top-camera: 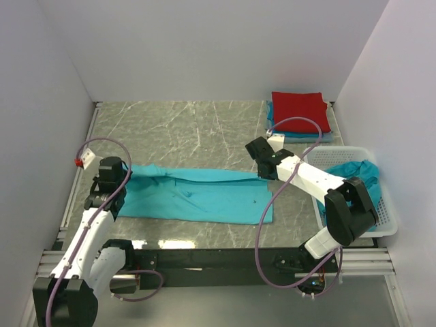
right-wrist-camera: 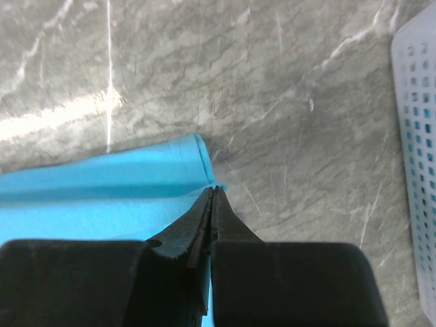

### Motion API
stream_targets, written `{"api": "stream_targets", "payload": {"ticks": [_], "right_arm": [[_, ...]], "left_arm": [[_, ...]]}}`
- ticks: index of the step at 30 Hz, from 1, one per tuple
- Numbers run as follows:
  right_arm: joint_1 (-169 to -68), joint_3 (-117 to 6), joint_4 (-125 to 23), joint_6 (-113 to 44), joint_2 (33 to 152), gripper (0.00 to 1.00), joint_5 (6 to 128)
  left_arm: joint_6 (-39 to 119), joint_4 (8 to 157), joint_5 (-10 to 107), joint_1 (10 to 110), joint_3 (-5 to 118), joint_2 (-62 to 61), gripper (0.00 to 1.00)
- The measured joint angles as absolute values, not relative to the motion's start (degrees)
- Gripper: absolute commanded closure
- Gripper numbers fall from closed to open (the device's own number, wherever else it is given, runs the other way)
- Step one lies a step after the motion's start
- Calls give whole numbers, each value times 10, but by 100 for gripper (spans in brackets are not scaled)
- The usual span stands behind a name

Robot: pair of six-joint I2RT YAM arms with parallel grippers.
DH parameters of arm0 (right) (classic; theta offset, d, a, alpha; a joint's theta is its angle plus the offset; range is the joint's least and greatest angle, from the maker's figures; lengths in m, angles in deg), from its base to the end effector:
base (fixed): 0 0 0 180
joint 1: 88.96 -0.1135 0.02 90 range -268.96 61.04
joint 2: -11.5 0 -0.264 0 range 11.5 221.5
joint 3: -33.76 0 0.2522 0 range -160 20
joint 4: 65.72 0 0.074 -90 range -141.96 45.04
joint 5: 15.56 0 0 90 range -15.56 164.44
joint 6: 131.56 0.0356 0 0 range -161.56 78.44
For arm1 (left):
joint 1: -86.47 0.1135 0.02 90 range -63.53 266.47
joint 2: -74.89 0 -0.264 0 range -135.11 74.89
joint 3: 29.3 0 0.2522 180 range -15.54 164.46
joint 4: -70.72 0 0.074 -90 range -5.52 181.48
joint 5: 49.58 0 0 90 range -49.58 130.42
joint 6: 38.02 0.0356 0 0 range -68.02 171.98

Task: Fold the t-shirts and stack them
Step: Fold the tshirt

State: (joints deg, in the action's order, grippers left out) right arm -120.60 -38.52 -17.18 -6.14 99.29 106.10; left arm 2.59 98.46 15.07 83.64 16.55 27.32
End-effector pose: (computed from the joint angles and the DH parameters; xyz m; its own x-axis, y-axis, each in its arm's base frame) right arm 0.2639 0.1407 0.2161 -0.7693 0.1054 -0.6301 0.2391 0.9621 -0.1310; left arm 0.1869 0.0060 0.2486 -0.0709 -0.6834 -0.7266 -0.5862 0.6179 -0.5239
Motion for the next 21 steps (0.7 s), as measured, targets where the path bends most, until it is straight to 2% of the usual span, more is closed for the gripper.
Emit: {"api": "stream_targets", "payload": {"ticks": [3, 5, 6, 7, 8, 9, 10, 12, 15, 17, 21], "right_arm": [[-1207, -371, -175, -61, 993, 100, 1050], [-1210, -359, -176, -59, 993, 99, 1043], [-1211, -352, -176, -56, 993, 92, 1039], [-1213, -347, -176, -54, 993, 84, 1035], [-1216, -339, -176, -51, 993, 64, 1032], [-1219, -332, -175, -44, 993, 57, 1030], [-1221, -327, -169, -43, 993, 52, 1028], [-1225, -320, -159, -40, 993, 43, 1024], [-1227, -320, -149, -43, 983, 27, 1020], [-1227, -321, -152, -60, 963, 19, 1003], [-1230, -326, -211, -125, 909, 16, 885]], "left_arm": [[10, 1000, 144, 836, 142, 275, 97], [-9, 1022, 133, 836, 128, 282, 85], [-21, 1036, 128, 836, 121, 291, 76], [-31, 1051, 125, 836, 113, 304, 58], [-44, 1063, 124, 836, 106, 319, 52], [-59, 1075, 123, 836, 97, 336, 47], [-74, 1093, 121, 836, 89, 357, 34], [-101, 1123, 120, 836, 74, 400, 19], [-134, 1166, 119, 836, 68, 455, 1], [-147, 1175, 116, 836, 68, 479, 1], [-147, 1162, 118, 836, 78, 470, 0]]}}
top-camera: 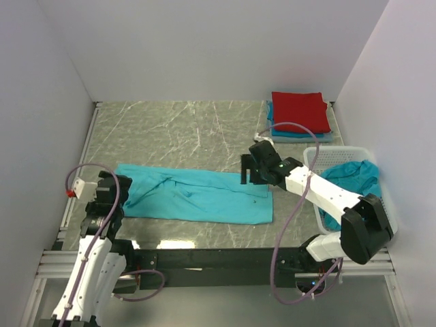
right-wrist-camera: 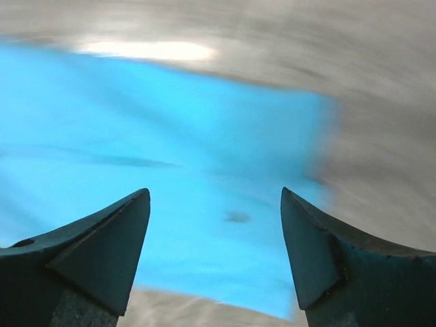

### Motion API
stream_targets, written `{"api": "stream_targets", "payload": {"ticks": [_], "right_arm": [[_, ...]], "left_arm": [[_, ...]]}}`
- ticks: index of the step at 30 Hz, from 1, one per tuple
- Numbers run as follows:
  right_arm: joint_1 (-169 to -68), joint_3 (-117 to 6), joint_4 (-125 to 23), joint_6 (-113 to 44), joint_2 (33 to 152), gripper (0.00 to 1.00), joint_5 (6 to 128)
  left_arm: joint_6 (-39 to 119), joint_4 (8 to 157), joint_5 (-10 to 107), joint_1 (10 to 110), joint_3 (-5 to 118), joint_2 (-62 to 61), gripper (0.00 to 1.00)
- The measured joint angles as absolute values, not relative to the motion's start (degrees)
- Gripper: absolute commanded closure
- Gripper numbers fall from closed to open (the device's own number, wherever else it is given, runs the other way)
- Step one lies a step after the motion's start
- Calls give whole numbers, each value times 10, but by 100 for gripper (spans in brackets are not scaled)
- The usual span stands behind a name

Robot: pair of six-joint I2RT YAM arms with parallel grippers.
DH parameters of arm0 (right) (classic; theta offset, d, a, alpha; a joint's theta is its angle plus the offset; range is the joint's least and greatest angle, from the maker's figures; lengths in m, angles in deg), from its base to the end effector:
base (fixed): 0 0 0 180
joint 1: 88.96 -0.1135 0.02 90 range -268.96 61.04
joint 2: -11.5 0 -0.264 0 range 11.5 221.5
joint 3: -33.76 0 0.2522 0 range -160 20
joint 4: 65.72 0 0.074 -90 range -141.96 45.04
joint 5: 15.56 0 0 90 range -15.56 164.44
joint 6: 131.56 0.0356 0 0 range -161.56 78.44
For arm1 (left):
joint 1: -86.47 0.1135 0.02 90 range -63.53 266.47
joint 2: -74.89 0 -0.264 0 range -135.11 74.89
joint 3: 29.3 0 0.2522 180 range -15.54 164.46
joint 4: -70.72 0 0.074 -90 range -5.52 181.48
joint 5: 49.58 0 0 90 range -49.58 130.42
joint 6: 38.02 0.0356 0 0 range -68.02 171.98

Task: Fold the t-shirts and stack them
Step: Fold the tshirt

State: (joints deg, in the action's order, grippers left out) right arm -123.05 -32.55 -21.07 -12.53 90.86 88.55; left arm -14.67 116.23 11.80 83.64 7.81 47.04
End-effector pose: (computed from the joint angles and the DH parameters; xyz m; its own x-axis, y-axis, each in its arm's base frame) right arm 0.2326 0.1469 0.2243 -0.8235 0.0109 -0.5672 -0.0413 0.9960 0.0791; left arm 0.1211 0.0111 0.2152 0.0803 -0.8109 -0.5797 -0.6780 0.3819 -0.6281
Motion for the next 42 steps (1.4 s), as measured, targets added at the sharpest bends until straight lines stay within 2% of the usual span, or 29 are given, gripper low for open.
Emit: {"api": "stream_targets", "payload": {"ticks": [5, 9, 14, 22, 25, 31, 39, 40, 42], "right_arm": [[-1253, -366, -363, -189, 929, 15, 650], [-1289, -486, -450, -210, 1059, 15, 498], [-1336, -680, -476, -225, 1248, 23, 410], [-1387, -942, -407, -247, 1469, 26, 433], [-1396, -1012, -391, -248, 1517, 31, 454], [-1398, -1051, -391, -235, 1556, 44, 484], [-1402, -1068, -388, -223, 1596, 55, 503], [-1404, -1068, -388, -221, 1601, 60, 504], [-1406, -1068, -387, -218, 1608, 64, 505]], "left_arm": [[-112, 1081, 175, 844, 127, 348, 0], [-79, 991, 290, 889, 179, 206, 1], [-66, 887, 448, 996, 184, 79, 0], [-40, 791, 585, 1048, 184, -36, 1], [-35, 774, 613, 1059, 184, -65, 1], [-24, 757, 645, 1073, 184, -90, 1], [-12, 753, 662, 1078, 184, -104, 1], [-11, 753, 662, 1078, 184, -104, 1], [-9, 753, 663, 1078, 184, -104, 1]]}}
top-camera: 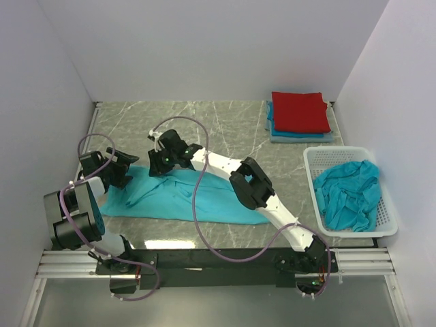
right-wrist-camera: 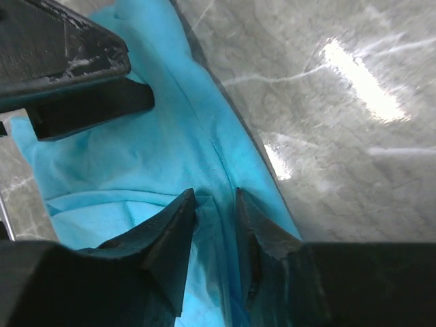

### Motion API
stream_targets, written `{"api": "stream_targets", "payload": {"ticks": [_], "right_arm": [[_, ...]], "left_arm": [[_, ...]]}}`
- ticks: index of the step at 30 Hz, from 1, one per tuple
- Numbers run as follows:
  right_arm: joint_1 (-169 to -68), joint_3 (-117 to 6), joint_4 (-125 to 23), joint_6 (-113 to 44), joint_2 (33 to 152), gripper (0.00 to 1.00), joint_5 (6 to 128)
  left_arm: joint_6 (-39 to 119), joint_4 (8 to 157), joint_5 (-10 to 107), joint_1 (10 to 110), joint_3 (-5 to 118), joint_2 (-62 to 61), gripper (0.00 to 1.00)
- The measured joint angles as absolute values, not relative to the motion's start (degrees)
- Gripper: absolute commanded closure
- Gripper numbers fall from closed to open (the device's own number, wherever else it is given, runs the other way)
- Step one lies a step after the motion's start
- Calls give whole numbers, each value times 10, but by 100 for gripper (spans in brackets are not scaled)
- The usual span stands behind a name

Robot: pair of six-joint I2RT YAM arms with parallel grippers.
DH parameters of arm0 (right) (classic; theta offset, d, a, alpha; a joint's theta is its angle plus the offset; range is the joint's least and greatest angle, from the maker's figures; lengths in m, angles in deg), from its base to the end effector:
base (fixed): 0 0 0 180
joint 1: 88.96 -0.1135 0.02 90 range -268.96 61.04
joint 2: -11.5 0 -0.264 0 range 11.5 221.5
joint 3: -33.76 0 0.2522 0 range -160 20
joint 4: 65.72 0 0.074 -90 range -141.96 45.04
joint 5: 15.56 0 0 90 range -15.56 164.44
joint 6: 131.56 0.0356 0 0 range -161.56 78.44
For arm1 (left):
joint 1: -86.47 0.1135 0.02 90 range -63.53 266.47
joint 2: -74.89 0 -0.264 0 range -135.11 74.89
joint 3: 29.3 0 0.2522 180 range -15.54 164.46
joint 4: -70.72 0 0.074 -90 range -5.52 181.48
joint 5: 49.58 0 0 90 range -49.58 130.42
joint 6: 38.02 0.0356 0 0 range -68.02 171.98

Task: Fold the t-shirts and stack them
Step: Fold the tshirt

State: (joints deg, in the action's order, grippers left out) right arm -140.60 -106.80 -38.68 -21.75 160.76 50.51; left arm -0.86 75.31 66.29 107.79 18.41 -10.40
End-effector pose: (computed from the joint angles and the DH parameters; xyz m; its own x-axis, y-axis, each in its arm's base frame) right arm 0.3503 0.4659 0.1481 -0.6532 -0.3262 -0.6833 -0.7437 0.4460 0.4980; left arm 0.2635 0.0862 0.1516 -0.3571 -0.9092 -0.2142 -0.5140 0.3828 -0.7676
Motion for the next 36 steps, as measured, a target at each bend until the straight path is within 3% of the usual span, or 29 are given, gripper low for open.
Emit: {"api": "stream_targets", "payload": {"ticks": [17, 22, 32, 36], "right_arm": [[-1417, -1033, -412, -219, 1593, 64, 515], [-1422, -1033, -403, -234, 1589, 71, 540], [-1441, -995, -385, -272, 1522, 75, 609], [-1450, -995, -383, -286, 1514, 86, 620]], "left_arm": [[5, 760, 660, 1084, 184, -105, 2], [9, 759, 660, 1086, 184, -109, 2], [16, 760, 654, 1089, 184, -109, 2], [17, 761, 652, 1091, 184, -109, 2]]}}
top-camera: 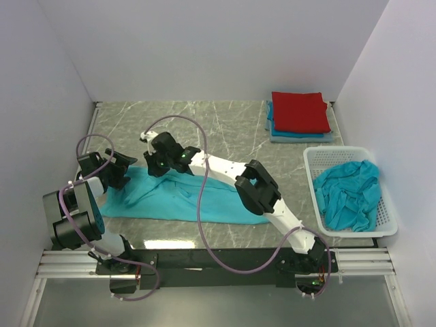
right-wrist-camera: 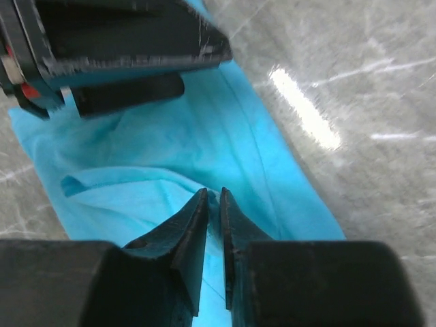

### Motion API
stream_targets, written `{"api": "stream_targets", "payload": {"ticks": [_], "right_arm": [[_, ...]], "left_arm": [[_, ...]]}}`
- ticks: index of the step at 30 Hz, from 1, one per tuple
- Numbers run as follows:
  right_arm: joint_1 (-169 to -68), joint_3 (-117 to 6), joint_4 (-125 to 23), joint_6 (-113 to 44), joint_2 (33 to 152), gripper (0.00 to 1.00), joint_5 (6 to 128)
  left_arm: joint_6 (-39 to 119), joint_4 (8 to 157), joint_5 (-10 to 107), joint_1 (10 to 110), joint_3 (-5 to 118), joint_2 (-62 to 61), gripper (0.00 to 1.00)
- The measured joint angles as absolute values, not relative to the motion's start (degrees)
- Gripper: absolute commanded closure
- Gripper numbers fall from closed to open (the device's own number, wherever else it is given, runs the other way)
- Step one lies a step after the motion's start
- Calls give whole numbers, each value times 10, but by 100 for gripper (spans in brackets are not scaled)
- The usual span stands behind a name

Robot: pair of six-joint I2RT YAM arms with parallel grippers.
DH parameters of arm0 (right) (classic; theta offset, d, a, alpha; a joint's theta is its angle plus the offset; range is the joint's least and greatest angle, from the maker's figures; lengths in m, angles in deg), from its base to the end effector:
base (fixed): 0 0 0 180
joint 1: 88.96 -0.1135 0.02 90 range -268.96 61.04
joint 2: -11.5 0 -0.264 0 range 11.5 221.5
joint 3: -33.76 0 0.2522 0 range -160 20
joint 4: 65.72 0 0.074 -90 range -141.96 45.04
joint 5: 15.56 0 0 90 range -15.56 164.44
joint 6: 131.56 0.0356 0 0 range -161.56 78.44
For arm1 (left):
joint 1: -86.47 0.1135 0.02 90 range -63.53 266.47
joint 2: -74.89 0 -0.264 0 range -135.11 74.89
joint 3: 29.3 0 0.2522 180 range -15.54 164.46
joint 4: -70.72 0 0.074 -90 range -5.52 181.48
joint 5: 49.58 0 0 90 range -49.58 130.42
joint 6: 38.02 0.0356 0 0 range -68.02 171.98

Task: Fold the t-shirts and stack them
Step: Fold the tshirt

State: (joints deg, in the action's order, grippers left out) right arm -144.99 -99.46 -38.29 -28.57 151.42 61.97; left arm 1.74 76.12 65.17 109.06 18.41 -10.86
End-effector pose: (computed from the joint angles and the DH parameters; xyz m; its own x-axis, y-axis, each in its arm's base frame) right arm 0.3079 0.4708 0.1930 -0.5100 -0.3641 -0.7794 -0.8159 0.4918 0.3041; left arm 0.2608 0.0924 0.1483 -0.3536 -0.9033 -0.2431 -0.5316 0.4079 -0.7423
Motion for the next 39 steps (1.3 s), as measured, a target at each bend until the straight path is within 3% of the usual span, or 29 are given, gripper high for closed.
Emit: {"api": "stream_targets", "payload": {"ticks": [5, 16, 20, 21, 22, 23, 26, 39], "right_arm": [[-1460, -971, -369, -296, 1509, 87, 626], [-1468, -785, -396, -295, 1406, 86, 635], [-1468, -728, -420, -294, 1356, 73, 631], [-1468, -713, -426, -293, 1342, 58, 629], [-1468, -697, -432, -290, 1328, 52, 628], [-1468, -683, -437, -290, 1315, 35, 629], [-1468, -641, -448, -287, 1274, 17, 639], [-1414, -418, -476, -220, 1015, 10, 804]], "left_arm": [[18, 762, 651, 1091, 185, -109, 2], [18, 762, 650, 1093, 185, -109, 2], [18, 763, 650, 1093, 185, -108, 2], [18, 764, 648, 1093, 185, -107, 2], [18, 765, 646, 1093, 185, -106, 2], [18, 768, 644, 1093, 185, -104, 2], [19, 780, 631, 1094, 185, -94, 2], [10, 814, 608, 1074, 168, 21, 1]]}}
